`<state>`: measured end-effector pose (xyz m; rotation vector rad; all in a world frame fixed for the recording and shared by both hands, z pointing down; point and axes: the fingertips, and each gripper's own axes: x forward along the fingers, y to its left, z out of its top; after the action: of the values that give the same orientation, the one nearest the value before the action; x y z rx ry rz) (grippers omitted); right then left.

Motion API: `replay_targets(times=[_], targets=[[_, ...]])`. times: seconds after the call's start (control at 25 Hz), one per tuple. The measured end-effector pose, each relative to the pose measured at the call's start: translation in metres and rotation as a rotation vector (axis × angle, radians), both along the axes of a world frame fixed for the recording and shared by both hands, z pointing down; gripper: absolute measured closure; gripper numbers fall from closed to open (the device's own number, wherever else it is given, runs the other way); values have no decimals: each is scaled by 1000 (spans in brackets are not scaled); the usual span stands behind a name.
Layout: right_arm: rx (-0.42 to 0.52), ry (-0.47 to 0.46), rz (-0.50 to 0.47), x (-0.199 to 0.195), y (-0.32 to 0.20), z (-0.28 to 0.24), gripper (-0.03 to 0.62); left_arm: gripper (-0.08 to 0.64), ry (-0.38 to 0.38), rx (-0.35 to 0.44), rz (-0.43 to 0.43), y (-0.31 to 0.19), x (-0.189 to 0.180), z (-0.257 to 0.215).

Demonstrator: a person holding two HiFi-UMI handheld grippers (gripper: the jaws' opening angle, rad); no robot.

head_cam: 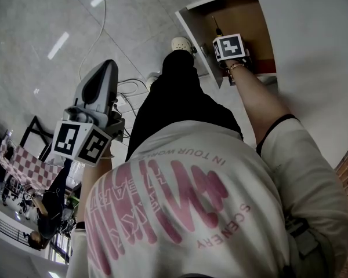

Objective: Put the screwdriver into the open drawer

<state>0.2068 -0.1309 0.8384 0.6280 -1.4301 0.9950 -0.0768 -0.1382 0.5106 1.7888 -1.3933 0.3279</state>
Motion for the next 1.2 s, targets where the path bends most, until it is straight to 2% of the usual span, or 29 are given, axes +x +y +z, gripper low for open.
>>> replay_targets(times=[0.52, 1.2], targets=[[19, 23, 9, 2, -4, -2, 480, 558, -4, 10, 1, -1, -4, -9], [21, 71, 43, 1, -6, -1, 482, 558, 5, 22, -30, 12, -21, -6]])
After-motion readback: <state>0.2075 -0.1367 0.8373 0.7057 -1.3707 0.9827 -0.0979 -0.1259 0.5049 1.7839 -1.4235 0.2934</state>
